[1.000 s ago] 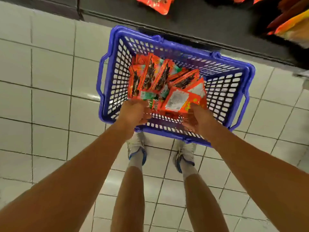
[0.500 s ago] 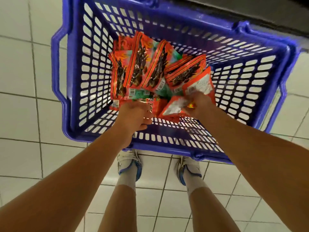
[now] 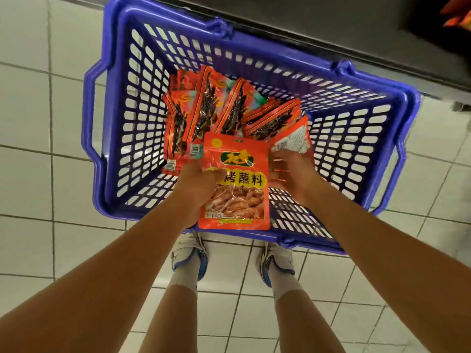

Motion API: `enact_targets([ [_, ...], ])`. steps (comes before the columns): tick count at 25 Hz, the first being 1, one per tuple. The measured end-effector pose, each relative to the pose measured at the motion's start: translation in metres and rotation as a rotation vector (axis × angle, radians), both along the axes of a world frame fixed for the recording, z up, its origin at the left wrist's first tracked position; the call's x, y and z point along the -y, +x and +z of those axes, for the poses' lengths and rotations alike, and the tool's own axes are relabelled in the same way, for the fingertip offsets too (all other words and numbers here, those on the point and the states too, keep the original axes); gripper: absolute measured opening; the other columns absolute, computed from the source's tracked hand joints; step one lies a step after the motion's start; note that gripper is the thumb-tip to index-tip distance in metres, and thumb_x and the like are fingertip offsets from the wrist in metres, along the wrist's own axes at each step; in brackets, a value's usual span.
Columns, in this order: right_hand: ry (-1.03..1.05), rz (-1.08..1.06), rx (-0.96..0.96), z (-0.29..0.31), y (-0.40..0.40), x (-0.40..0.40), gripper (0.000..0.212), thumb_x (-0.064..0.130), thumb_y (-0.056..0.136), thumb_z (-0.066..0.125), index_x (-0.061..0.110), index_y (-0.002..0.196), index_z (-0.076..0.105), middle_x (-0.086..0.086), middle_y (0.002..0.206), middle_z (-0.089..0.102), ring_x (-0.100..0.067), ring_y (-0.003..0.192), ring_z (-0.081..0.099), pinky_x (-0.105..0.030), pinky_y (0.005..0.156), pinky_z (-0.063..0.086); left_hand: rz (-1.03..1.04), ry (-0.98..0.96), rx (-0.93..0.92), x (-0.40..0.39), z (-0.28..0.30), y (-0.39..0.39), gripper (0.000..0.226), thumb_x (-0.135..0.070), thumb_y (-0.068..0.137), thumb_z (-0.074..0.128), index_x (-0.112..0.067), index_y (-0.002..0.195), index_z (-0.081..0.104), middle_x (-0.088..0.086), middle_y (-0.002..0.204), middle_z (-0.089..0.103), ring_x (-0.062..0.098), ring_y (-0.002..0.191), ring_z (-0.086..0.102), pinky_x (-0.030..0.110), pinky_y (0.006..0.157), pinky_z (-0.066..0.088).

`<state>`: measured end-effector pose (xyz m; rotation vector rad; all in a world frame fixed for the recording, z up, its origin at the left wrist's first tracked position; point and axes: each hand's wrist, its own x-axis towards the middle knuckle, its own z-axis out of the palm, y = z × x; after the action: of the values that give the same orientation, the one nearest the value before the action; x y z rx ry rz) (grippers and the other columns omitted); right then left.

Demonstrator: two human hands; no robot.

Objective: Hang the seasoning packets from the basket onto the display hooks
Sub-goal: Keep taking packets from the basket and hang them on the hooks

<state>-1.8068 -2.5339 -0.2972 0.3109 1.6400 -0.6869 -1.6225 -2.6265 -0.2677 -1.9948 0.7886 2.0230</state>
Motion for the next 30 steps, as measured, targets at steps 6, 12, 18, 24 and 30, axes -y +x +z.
enact_targets([
  [6,0.202,0.184,-0.169,-0.070,-0.094,0.025,0.016,0.024,0.098,0.052,0.012,0.092,0.060,-0.011,0.086,0.067,-0.022,0.066,0.068,-0.035,0.072,0.055,0.140,-0.026,-0.042,0.013,-0.029,0.015,0.028,-0.011,0.091,0.067,-0.020,0.117,0.068,0.005,0.117,0.073,0.033,0.114,0.066,0.058,0.103,0.047],
  [12,0.152,0.078,-0.237,-0.042,-0.070,0.008,0.037,0.046,0.090,0.061,0.009,0.095,0.069,-0.018,0.095,0.077,-0.036,0.077,0.075,-0.040,0.064,0.059,0.189,-0.012,-0.004,0.011,-0.016,0.011,0.024,-0.004,0.091,0.060,-0.018,0.109,0.068,0.011,0.108,0.075,0.035,0.101,0.072,0.060,0.091,0.055],
  [18,-0.128,0.068,-0.234,0.074,-0.028,-0.015,0.023,-0.002,0.084,0.071,0.016,0.073,0.062,-0.015,0.086,0.077,-0.034,0.071,0.076,-0.041,0.061,0.063,0.228,-0.041,0.038,0.016,0.038,0.017,0.023,-0.013,0.093,0.059,-0.014,0.113,0.068,0.013,0.099,0.077,0.030,0.078,0.077,0.046,0.067,0.063],
  [24,-0.457,0.289,-0.202,0.205,-0.014,-0.014,0.031,0.001,0.073,0.078,0.028,0.069,0.061,0.001,0.079,0.072,-0.019,0.071,0.068,-0.029,0.058,0.057,0.266,-0.060,-0.130,0.035,0.139,0.007,0.036,-0.035,0.092,0.069,-0.013,0.120,0.068,0.013,0.105,0.077,0.034,0.090,0.076,0.053,0.083,0.059],
  [30,-0.514,0.366,-0.381,0.327,-0.026,0.004,0.028,0.014,0.089,0.076,0.020,0.093,0.049,-0.011,0.091,0.074,-0.019,0.083,0.071,-0.049,0.079,0.059,0.200,-0.284,-0.373,0.050,0.284,-0.018,0.013,-0.009,0.090,0.068,-0.016,0.100,0.074,0.014,0.095,0.076,0.033,0.080,0.070,0.050,0.072,0.060],
])
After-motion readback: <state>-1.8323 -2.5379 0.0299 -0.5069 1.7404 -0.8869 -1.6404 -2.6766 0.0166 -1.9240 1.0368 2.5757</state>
